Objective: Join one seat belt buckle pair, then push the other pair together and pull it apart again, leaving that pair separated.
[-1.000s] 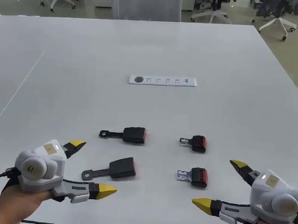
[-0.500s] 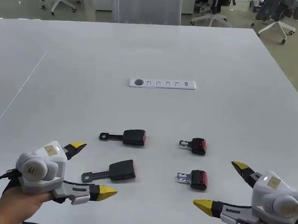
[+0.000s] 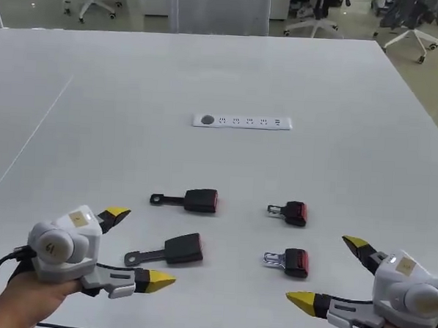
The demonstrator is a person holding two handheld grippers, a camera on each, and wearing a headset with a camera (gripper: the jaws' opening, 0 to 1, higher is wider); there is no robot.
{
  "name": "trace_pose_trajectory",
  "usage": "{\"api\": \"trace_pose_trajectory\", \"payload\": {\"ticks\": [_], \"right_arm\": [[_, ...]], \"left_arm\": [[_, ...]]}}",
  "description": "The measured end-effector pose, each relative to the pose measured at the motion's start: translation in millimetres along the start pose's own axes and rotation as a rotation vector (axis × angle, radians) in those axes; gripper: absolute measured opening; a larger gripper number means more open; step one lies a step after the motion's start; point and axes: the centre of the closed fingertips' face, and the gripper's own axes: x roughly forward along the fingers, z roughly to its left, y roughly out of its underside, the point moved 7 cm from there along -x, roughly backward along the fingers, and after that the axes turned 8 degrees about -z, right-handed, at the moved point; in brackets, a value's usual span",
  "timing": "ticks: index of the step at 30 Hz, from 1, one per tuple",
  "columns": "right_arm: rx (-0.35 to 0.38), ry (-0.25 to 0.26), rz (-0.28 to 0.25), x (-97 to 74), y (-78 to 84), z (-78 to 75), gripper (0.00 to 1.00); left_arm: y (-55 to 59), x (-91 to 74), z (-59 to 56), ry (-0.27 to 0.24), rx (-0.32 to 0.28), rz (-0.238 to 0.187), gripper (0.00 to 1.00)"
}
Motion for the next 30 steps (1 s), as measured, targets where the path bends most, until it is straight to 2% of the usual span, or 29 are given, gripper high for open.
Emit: {"api": "trace_pose_trajectory", "payload": {"ticks": [30], "right_arm": [[-0.003,0.008,0.006,-7.0,1.1,-2.3,0.99]], "left_arm": [[-1.5,-0.4,0.8,-0.002,-0.003,-0.002,0.99]]}}
